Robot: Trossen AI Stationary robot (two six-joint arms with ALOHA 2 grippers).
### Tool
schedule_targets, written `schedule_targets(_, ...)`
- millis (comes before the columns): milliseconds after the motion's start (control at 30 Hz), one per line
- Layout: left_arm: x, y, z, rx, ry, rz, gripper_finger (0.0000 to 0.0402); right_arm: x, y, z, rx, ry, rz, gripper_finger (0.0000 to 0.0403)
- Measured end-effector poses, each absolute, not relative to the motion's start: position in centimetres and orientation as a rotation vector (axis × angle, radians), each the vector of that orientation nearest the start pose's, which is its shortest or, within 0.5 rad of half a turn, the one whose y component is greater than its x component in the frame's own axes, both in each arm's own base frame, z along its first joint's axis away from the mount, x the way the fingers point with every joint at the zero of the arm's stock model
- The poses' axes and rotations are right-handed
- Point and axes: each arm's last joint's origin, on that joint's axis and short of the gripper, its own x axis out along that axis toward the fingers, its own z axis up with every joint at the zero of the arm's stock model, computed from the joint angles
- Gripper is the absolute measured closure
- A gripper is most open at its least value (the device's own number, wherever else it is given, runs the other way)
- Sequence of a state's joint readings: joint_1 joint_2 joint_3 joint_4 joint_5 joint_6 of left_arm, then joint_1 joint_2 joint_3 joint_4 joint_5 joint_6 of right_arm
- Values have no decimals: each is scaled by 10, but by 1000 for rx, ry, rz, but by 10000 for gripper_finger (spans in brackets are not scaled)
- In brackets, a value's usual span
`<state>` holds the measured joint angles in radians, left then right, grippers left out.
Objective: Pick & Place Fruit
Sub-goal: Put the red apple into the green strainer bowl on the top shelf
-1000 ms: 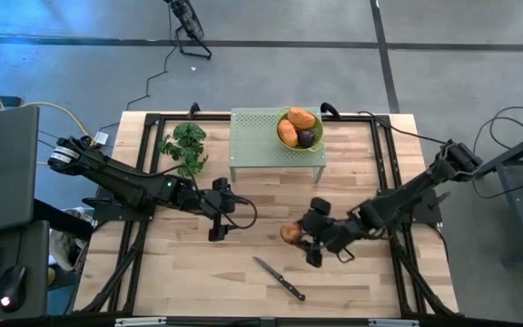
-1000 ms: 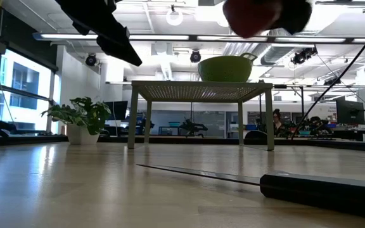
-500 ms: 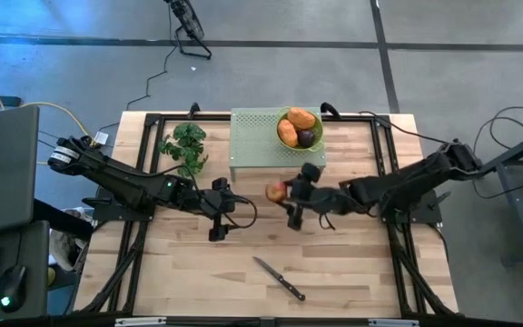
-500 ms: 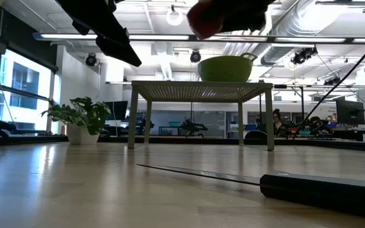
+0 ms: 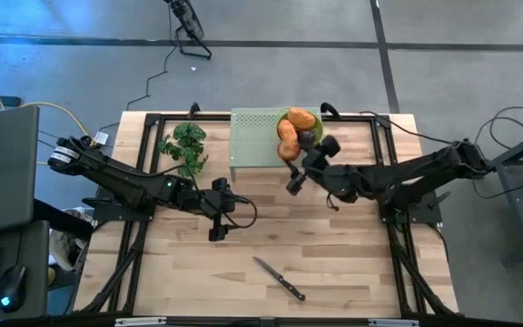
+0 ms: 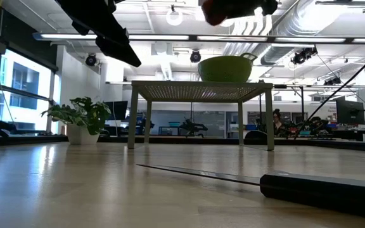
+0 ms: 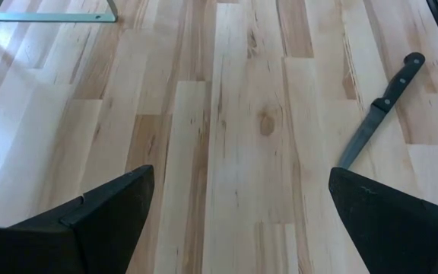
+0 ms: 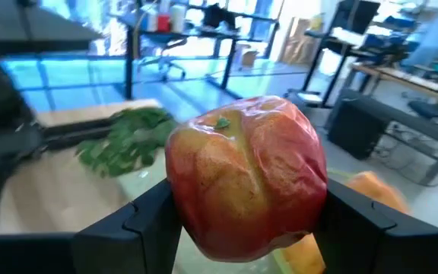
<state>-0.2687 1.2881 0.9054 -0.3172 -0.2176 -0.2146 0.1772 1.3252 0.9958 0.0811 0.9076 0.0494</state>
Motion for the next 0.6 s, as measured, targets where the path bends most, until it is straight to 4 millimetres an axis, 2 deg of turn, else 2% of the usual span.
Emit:
schedule_targets(167,261,-66,259,-38,680,24,13,275,17,334,-49,137,-790,166)
schedule_targets(333,261,-66,259,-38,680,24,13,265,5,344,-31,102,-884,168)
schedule_targets(600,261,-66,259,-38,680,24,13,261,-15,345,0,78,-1059,169)
